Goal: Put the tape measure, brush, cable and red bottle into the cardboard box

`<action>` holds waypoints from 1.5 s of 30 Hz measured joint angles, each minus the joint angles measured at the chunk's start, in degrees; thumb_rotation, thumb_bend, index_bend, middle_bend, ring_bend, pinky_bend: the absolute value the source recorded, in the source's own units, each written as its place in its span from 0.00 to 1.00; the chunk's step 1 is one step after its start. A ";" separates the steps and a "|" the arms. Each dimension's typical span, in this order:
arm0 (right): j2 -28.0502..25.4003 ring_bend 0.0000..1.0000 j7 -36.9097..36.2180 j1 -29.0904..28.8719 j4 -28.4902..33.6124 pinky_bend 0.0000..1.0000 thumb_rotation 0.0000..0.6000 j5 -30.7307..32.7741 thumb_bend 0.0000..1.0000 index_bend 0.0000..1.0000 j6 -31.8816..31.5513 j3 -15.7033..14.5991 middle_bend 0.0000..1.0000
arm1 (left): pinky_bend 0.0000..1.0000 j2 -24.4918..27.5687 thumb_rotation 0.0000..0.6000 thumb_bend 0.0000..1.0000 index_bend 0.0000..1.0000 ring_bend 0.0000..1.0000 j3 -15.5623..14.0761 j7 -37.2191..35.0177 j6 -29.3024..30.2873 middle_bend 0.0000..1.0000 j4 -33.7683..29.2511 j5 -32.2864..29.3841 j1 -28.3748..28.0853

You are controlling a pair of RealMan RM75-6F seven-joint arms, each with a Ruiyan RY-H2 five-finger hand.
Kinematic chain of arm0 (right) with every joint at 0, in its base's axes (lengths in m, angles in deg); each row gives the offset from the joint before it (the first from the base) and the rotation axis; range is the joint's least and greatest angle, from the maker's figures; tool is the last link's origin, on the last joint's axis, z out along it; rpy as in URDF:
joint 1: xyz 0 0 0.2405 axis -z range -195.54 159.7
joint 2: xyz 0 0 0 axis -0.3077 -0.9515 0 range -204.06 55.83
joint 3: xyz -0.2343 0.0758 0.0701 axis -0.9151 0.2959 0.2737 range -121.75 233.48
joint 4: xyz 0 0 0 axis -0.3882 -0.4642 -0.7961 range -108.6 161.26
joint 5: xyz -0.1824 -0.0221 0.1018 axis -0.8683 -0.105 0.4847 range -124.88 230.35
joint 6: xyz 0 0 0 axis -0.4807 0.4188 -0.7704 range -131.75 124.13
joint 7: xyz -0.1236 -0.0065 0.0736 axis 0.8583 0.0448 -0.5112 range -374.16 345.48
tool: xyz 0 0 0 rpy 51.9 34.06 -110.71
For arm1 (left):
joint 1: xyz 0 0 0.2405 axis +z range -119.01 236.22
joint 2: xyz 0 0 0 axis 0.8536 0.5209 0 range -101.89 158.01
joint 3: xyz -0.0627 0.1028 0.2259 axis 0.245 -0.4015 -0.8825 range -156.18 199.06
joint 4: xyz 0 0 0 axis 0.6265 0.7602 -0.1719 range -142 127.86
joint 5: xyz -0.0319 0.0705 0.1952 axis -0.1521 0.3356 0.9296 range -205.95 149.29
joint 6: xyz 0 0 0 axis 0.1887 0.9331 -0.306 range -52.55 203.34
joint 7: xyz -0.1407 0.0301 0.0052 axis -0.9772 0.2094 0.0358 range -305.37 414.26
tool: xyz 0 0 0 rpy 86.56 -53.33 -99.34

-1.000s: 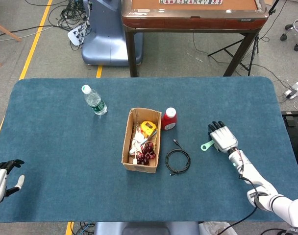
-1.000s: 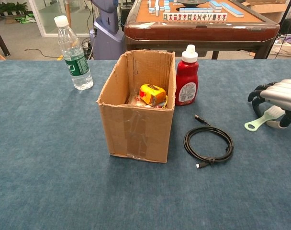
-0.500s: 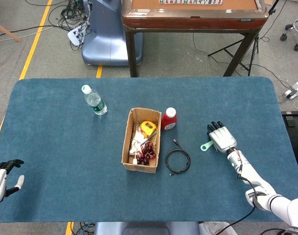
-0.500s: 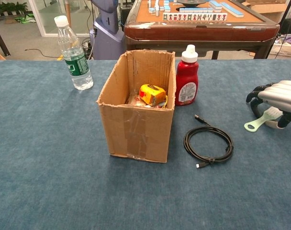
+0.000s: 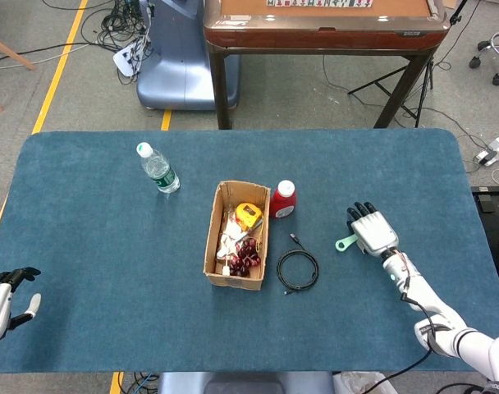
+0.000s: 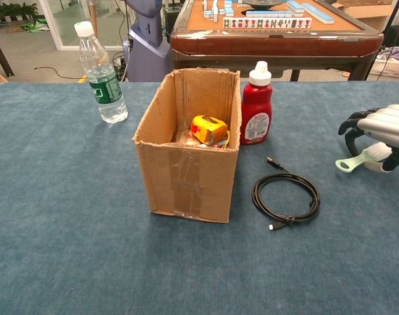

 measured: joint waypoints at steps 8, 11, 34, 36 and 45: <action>-1.66 0.08 0.28 0.05 3.22 0.15 1.00 -0.14 0.44 0.58 -1.74 0.70 0.18 | 0.55 0.01 1.00 0.35 0.34 0.35 -0.02 0.02 -0.08 0.41 0.00 -0.05 -0.02; -2.36 0.08 0.41 -0.07 4.64 0.15 1.00 -0.21 0.45 0.58 -2.43 1.10 0.18 | 0.55 0.01 1.00 0.35 0.34 0.35 -0.02 0.03 -0.06 0.41 -0.01 -0.03 -0.02; -5.48 0.08 2.32 -0.25 11.07 0.15 1.00 0.35 0.45 0.58 -5.14 2.60 0.19 | 0.55 0.01 1.00 0.35 0.34 0.35 -0.04 0.07 -0.14 0.41 0.00 -0.05 -0.04; -5.53 0.08 2.28 -0.21 11.11 0.15 1.00 0.46 0.45 0.58 -5.06 2.56 0.19 | 0.55 0.01 1.00 0.35 0.34 0.35 -0.05 0.08 -0.16 0.41 0.00 -0.06 -0.05; -5.03 0.10 2.72 0.47 11.08 0.15 1.00 1.85 0.48 0.69 -5.21 2.74 0.29 | 0.55 -0.04 1.00 0.35 0.34 0.35 -0.07 0.25 -0.19 0.41 0.02 -0.07 -0.06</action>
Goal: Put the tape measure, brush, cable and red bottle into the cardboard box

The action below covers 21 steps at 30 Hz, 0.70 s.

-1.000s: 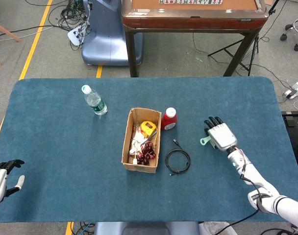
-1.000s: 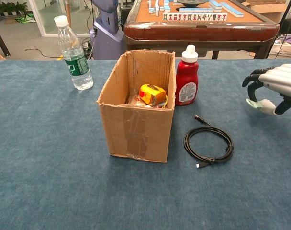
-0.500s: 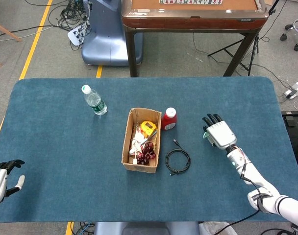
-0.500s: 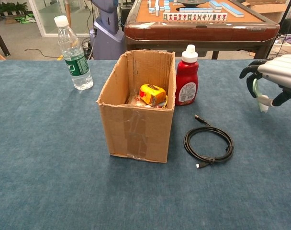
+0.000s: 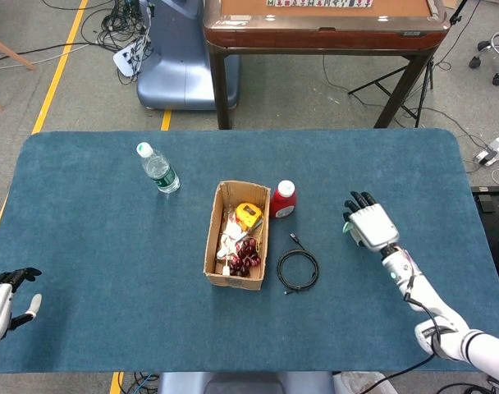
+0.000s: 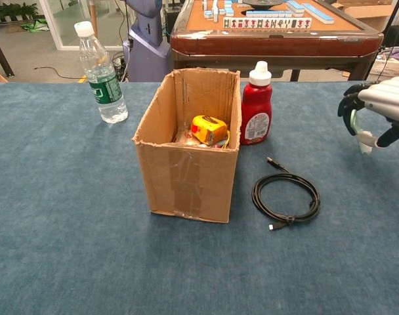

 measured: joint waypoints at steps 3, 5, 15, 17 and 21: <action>0.15 0.12 -0.18 0.20 -0.01 0.15 1.00 0.01 0.48 0.71 -0.38 0.00 0.31 | 0.55 -0.02 1.00 0.35 0.34 0.35 0.00 0.06 -0.05 0.41 0.01 -0.02 -0.02; 0.21 0.12 -0.34 0.30 -0.01 0.15 1.00 -0.06 0.48 0.72 -0.68 0.02 0.32 | 0.55 -0.02 1.00 0.35 0.34 0.35 -0.01 0.07 -0.04 0.41 0.01 -0.03 -0.02; -0.41 0.25 -1.22 0.40 1.59 0.21 1.00 -0.86 0.50 0.78 -2.29 0.36 0.42 | 0.55 0.05 1.00 0.35 0.34 0.35 -0.02 0.13 -0.09 0.41 -0.11 -0.08 -0.02; -0.58 0.28 -1.14 0.40 1.96 0.23 1.00 -0.77 0.50 0.78 -2.23 0.46 0.45 | 0.55 0.07 1.00 0.35 0.34 0.35 -0.02 0.12 -0.07 0.41 -0.15 -0.08 -0.01; -0.71 0.30 -1.10 0.35 2.32 0.23 1.00 -0.65 0.50 0.78 -2.28 0.61 0.47 | 0.55 0.09 1.00 0.35 0.34 0.35 -0.01 0.01 -0.08 0.41 -0.14 -0.14 0.00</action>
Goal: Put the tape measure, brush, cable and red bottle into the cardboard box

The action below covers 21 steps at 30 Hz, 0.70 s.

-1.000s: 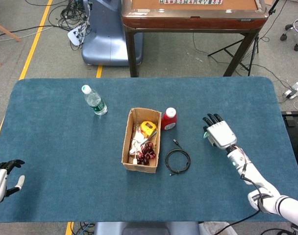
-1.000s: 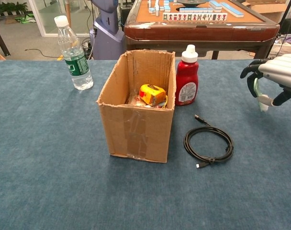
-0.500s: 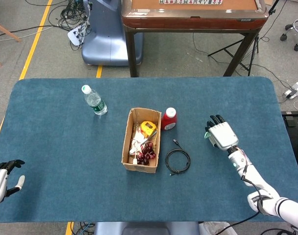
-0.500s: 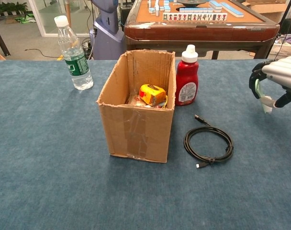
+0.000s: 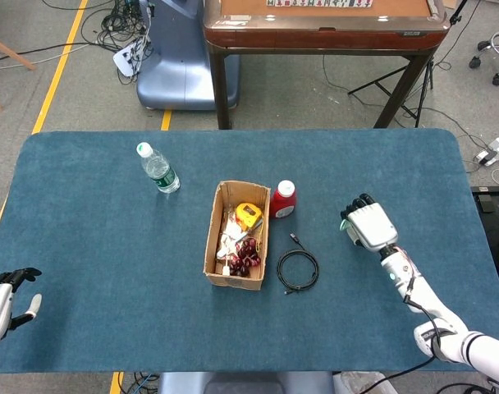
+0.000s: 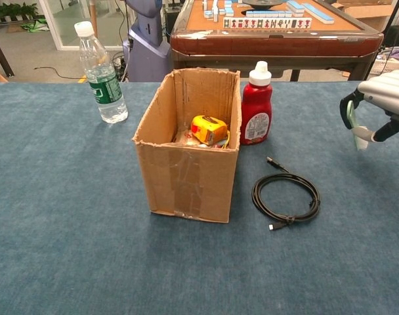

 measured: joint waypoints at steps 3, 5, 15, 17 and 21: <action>-0.26 0.30 0.14 -0.10 0.50 0.23 1.00 -0.09 0.50 0.78 -0.22 0.16 0.47 | 0.55 0.01 1.00 0.35 0.34 0.35 0.02 -0.06 -0.03 0.41 0.02 -0.04 -0.01; -0.65 0.30 0.39 -0.18 1.29 0.23 1.00 -0.21 0.50 0.78 -0.63 0.41 0.47 | 0.55 0.03 1.00 0.35 0.34 0.35 0.01 -0.07 -0.05 0.41 0.02 -0.02 -0.02; -4.38 0.30 4.92 -0.89 9.38 0.23 1.00 -0.61 0.50 0.78 -3.03 2.40 0.47 | 0.55 0.06 1.00 0.35 0.34 0.35 0.01 -0.10 -0.07 0.41 -0.02 -0.03 -0.03; -5.28 0.30 6.52 -1.21 11.71 0.23 1.00 -0.56 0.50 0.78 -3.45 3.05 0.47 | 0.55 0.06 1.00 0.35 0.34 0.35 0.01 -0.09 -0.05 0.41 -0.04 -0.04 -0.01; -6.83 0.30 9.46 -1.91 16.16 0.23 1.00 -0.43 0.50 0.78 -4.21 4.37 0.47 | 0.55 0.09 1.00 0.35 0.34 0.35 0.03 -0.11 0.04 0.41 -0.08 -0.01 0.01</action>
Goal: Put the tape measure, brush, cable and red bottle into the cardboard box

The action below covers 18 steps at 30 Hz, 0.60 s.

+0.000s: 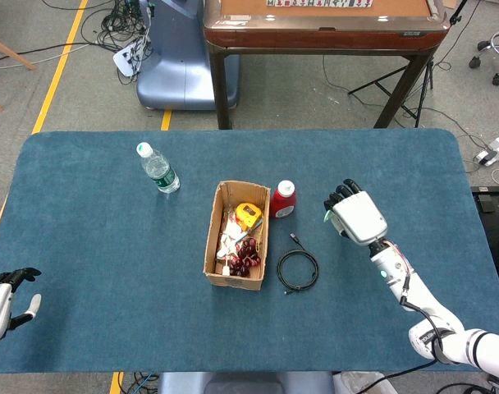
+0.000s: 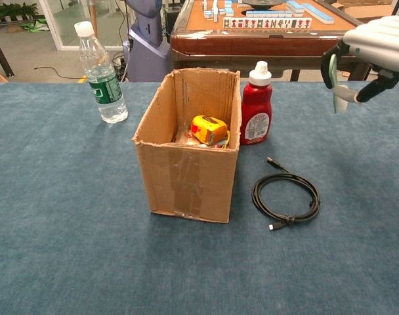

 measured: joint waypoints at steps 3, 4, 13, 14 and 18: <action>-1.11 0.30 2.68 -0.69 3.51 0.23 1.00 0.13 0.50 0.78 -0.41 1.03 0.47 | 0.55 0.01 1.00 0.35 0.34 0.35 -0.01 -0.04 -0.01 0.41 -0.01 0.01 0.00; -1.49 0.30 3.90 -1.02 4.84 0.23 1.00 0.24 0.50 0.78 -0.50 1.45 0.47 | 0.55 0.01 1.00 0.35 0.34 0.35 -0.01 -0.04 0.00 0.41 -0.03 0.03 0.00; -2.24 0.30 11.09 -4.89 11.79 0.23 1.00 2.32 0.50 0.78 0.29 4.84 0.47 | 0.55 0.11 1.00 0.35 0.34 0.35 0.00 -0.24 0.10 0.41 -0.15 0.06 0.06; -2.08 0.30 11.55 -5.35 12.13 0.23 1.00 2.56 0.50 0.78 0.45 5.15 0.47 | 0.55 0.14 1.00 0.35 0.34 0.35 -0.01 -0.27 0.09 0.41 -0.17 0.07 0.07; -0.56 0.30 13.23 -7.61 12.49 0.23 1.00 3.63 0.50 0.78 1.51 6.27 0.47 | 0.55 0.23 1.00 0.35 0.34 0.35 -0.04 -0.46 0.23 0.41 -0.27 0.19 0.13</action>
